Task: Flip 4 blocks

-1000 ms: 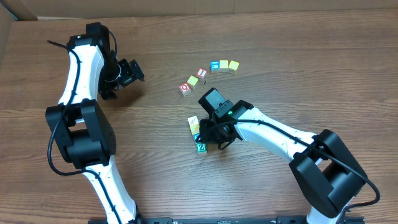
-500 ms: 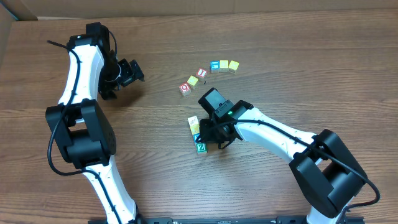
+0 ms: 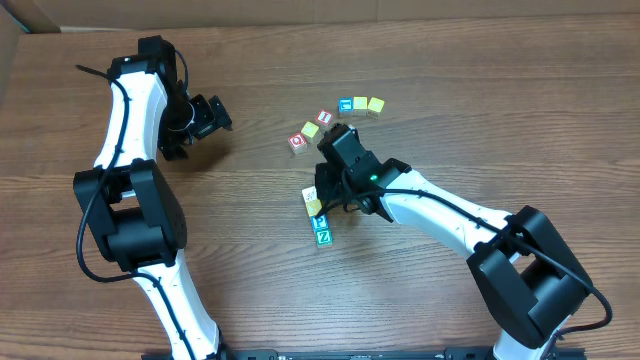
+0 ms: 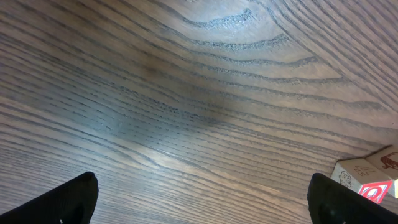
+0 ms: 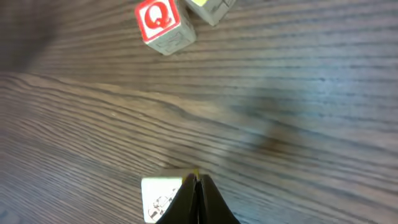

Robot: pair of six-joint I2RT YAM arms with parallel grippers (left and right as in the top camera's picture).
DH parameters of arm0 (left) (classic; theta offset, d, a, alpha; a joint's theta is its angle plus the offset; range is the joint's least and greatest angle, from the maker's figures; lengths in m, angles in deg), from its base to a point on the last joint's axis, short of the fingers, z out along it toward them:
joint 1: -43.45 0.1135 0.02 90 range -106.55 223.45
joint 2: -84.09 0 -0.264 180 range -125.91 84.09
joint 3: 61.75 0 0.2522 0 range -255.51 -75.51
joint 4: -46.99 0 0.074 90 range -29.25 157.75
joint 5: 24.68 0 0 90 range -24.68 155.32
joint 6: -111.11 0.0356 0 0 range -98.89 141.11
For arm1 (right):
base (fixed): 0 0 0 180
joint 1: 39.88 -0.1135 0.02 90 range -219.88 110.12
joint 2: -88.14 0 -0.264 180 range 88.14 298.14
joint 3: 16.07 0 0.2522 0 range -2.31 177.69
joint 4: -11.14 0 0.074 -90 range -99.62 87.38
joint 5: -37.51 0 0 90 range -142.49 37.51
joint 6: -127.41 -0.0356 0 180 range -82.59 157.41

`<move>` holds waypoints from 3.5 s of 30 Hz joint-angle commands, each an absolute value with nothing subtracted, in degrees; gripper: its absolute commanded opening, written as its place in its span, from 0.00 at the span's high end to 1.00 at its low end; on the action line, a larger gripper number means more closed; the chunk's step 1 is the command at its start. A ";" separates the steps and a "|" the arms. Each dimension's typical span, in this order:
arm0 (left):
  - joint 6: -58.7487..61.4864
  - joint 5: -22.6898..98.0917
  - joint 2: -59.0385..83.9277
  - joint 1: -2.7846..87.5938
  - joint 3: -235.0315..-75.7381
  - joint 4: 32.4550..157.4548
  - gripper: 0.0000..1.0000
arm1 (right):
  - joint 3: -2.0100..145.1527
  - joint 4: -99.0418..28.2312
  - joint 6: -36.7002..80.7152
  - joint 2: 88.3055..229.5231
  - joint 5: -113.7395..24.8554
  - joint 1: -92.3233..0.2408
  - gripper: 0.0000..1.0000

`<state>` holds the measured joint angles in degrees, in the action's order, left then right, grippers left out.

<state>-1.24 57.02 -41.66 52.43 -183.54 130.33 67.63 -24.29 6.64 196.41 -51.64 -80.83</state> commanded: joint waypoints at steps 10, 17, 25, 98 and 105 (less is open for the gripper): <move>-1.18 57.39 -41.47 52.05 -183.60 130.31 0.00 | 106.27 -50.91 12.19 206.14 -53.33 -80.56 0.91; -1.18 57.39 -41.47 52.05 -183.60 130.31 0.00 | 111.27 -55.52 12.15 216.65 -51.34 -81.61 0.96; -1.18 57.39 -41.47 52.05 -183.60 130.31 0.00 | 110.40 -60.11 11.95 220.47 -51.27 -83.12 0.96; -1.18 57.39 -41.47 52.05 -183.60 130.33 0.00 | 113.74 -89.88 12.41 220.15 -45.46 -71.01 0.96; -1.18 57.39 -41.47 52.05 -183.60 130.33 0.00 | 107.12 -86.89 12.39 220.15 -39.73 -71.76 0.96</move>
